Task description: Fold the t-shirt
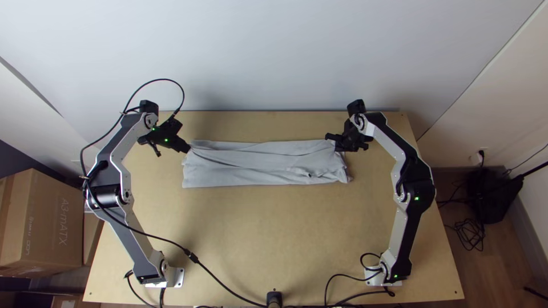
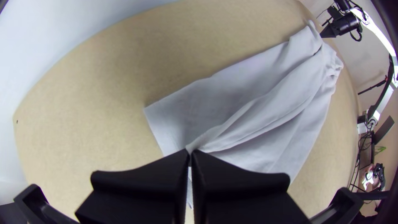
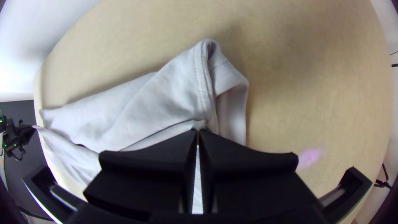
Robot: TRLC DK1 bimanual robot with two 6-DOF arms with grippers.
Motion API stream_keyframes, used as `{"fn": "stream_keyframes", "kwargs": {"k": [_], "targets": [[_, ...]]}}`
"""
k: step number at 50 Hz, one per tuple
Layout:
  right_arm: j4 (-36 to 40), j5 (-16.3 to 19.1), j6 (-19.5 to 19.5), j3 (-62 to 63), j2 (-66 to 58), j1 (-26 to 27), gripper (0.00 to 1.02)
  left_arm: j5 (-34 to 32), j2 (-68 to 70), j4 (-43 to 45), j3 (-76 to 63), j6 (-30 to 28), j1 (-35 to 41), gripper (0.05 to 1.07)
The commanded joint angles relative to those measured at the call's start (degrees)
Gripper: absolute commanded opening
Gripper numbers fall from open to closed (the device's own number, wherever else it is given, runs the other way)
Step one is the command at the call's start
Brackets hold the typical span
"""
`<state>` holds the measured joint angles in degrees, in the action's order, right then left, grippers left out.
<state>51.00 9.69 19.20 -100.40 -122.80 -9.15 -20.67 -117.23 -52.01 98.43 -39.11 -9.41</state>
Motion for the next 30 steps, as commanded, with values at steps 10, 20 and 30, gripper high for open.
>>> {"fn": "stream_keyframes", "kwargs": {"k": [10, 20, 30], "targets": [[-1.5, -4.2, 0.0, 0.6, -1.7, 1.9, 0.30, 0.9, -0.7, 1.7, -2.5, 2.6, 0.4, 1.03], [-1.5, -4.5, -0.5, 6.4, 5.9, 2.6, 0.93, -2.2, 3.0, 4.5, -4.4, 6.3, -3.6, 1.03], [-3.1, -4.4, -0.3, 12.2, 17.5, 2.8, 0.95, -8.9, 6.8, 2.3, -6.1, 7.6, -8.7, 1.03]]}}
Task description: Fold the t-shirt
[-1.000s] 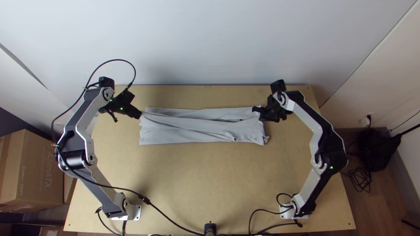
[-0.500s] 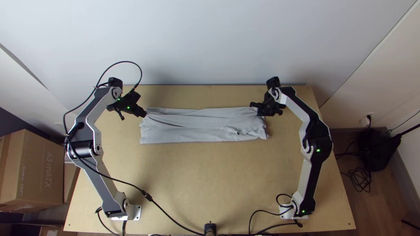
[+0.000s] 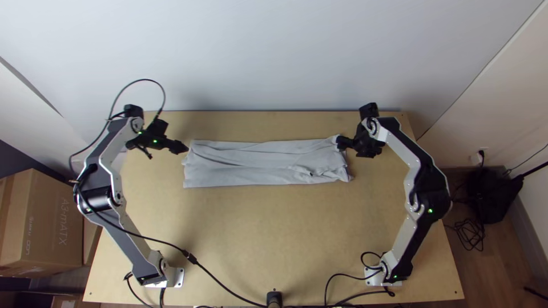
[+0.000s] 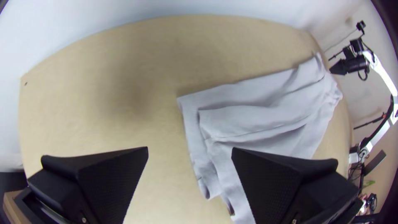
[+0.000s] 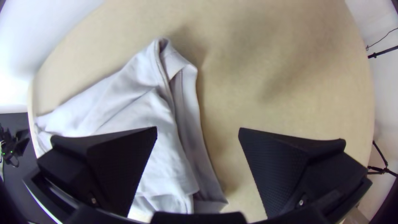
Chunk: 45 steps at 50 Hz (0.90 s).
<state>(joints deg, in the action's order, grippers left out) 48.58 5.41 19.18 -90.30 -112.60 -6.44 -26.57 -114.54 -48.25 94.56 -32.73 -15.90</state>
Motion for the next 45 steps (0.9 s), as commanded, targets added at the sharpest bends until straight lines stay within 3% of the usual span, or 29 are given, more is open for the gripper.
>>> {"fn": "stream_keyframes", "kwargs": {"k": [1, 5, 8, 16, 21, 28, 45], "targets": [[-0.7, -0.1, -0.1, 2.4, 8.3, 0.1, 0.97, -3.8, 4.2, -2.0, -2.2, 1.3, -2.6, 1.03], [-0.7, 0.2, 0.7, 2.9, 12.0, -0.1, 0.98, -7.5, 4.1, -5.0, -2.2, 1.4, -4.3, 1.03], [-0.7, 4.0, 3.0, 2.2, 14.0, 0.0, 0.98, -9.6, 3.4, -6.0, -2.5, 1.9, -5.4, 1.03], [-0.2, 29.5, 16.8, -4.0, 14.5, 6.2, 0.98, -16.5, -2.1, -11.2, -1.4, 3.1, -8.2, 1.02], [-0.2, 37.0, 20.3, -6.5, 14.4, 7.8, 0.98, -19.6, -4.9, -11.8, -0.9, 5.0, -9.2, 1.02], [-0.2, 41.1, 22.7, -8.8, 14.7, 8.3, 0.98, -20.4, -7.1, -11.8, -1.0, 6.7, -9.0, 1.02], [-0.2, 41.3, 23.8, -12.4, 14.2, 6.5, 0.98, -20.4, -9.1, -10.9, -3.2, 9.5, -4.3, 1.02]]}}
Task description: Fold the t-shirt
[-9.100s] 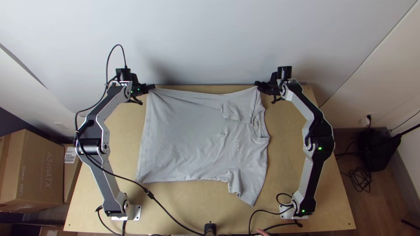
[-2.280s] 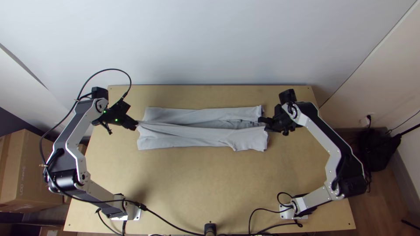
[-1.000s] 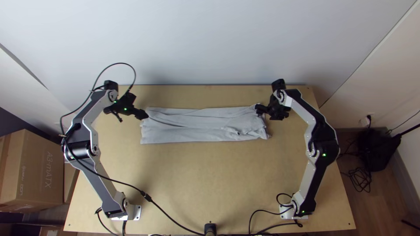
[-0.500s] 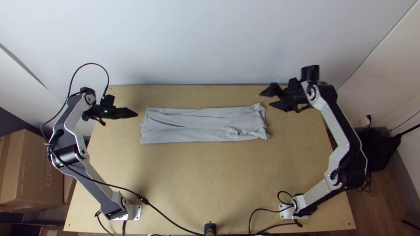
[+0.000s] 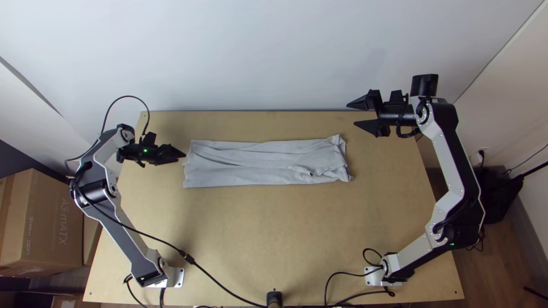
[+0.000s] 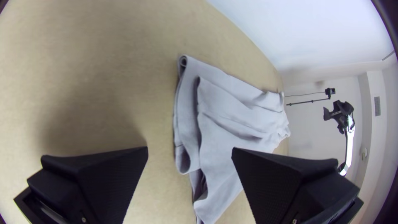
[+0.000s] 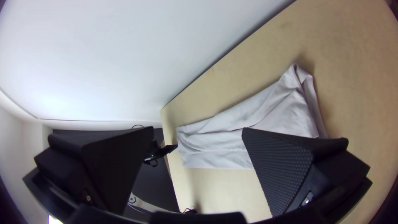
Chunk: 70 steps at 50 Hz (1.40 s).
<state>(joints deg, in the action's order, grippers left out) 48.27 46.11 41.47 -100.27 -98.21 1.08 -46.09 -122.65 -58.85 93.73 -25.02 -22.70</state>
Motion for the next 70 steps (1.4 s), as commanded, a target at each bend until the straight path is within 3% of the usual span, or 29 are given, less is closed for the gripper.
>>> {"fn": "stream_keyframes", "kwargs": {"k": [1, 20, 22, 23, 24, 26, 27, 34, 43, 48, 57, 61, 70], "targets": [[0.1, 0.6, 1.6, -2.6, -0.2, -1.2, 0.98, -0.8, -0.8, 0.2, -2.9, 2.6, 3.0, 1.03], [0.3, 0.6, 1.7, -4.2, -0.1, -1.7, 0.98, 0.5, 4.7, 16.0, -9.5, 17.1, 13.4, 1.00], [0.4, 0.5, 1.7, -4.3, -0.1, -1.6, 0.98, 1.1, 5.4, 16.7, -10.1, 17.5, 13.8, 0.87], [0.5, 0.5, 1.7, -4.3, 0.0, -1.6, 0.98, 2.0, 5.9, 18.1, -10.7, 18.5, 14.0, 0.75], [0.5, 0.5, 1.7, -4.3, 0.0, -1.5, 0.98, 2.8, 6.5, 19.9, -11.3, 19.8, 14.2, 0.60], [0.6, 0.5, 1.7, -4.3, 0.1, -1.4, 0.98, 3.4, 7.3, 22.8, -12.3, 22.4, 14.2, 0.18], [0.6, 0.5, 1.7, -4.3, 0.1, -1.4, 0.98, 3.5, 7.6, 23.3, -12.4, 23.0, 14.0, 0.06], [0.6, 0.3, 1.3, -3.8, 0.5, -1.0, 0.98, 3.6, 10.2, 23.3, -13.6, 23.0, 10.4, 0.07], [1.1, -2.2, -0.3, -3.1, 1.2, -1.2, 0.98, 4.3, 11.9, 21.2, -13.0, 17.5, -0.5, 0.07], [3.1, -7.6, -3.4, -2.7, 1.0, -2.0, 0.98, 6.5, 11.7, 17.8, -9.9, 12.2, -7.4, 0.07], [4.1, -13.7, -6.6, -1.1, 1.1, -3.0, 0.98, 16.3, 14.2, 11.9, -4.8, 2.1, -14.0, 0.07], [5.3, -16.3, -6.7, -1.2, 1.1, -3.9, 0.98, 20.9, 16.2, 8.8, -3.0, -0.6, -14.4, 0.07], [8.2, -27.2, -9.9, -0.9, 1.2, -8.0, 0.98, 33.2, 24.8, 6.3, -4.1, -2.8, -7.9, 0.07]]}}
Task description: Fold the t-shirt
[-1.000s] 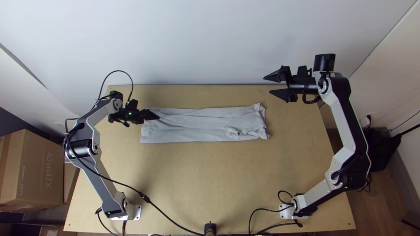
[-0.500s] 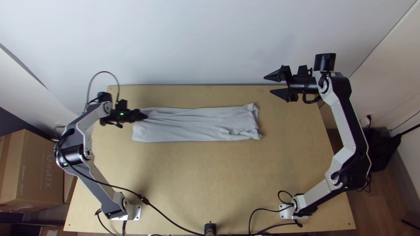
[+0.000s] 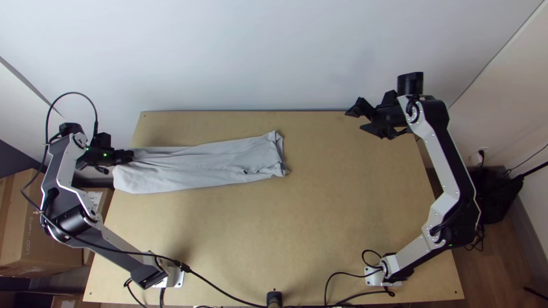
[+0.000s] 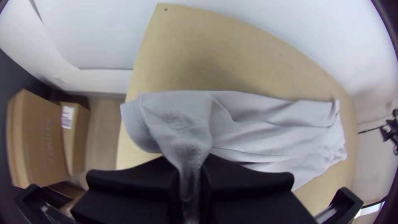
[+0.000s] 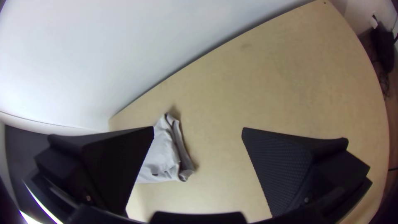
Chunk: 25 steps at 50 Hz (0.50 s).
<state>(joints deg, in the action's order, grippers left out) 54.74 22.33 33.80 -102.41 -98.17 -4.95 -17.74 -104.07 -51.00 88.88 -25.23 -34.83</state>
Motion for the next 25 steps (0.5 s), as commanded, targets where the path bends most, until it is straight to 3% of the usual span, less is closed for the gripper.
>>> {"fn": "stream_keyframes", "kwargs": {"k": [1, 15, 25], "targets": [[1.9, -4.2, -2.4, 1.3, 1.2, -2.1, 0.98, 6.7, 7.0, -1.9, 0.6, -2.5, 5.6, 0.07], [3.9, -10.1, -3.8, 3.7, 4.8, -1.4, 0.98, 25.8, 12.6, -4.7, 1.0, 3.0, 28.6, 0.07], [5.1, -11.2, -4.6, 7.8, 9.5, 1.8, 0.98, 29.7, 6.3, -11.7, 9.8, 12.1, 40.0, 0.07]]}}
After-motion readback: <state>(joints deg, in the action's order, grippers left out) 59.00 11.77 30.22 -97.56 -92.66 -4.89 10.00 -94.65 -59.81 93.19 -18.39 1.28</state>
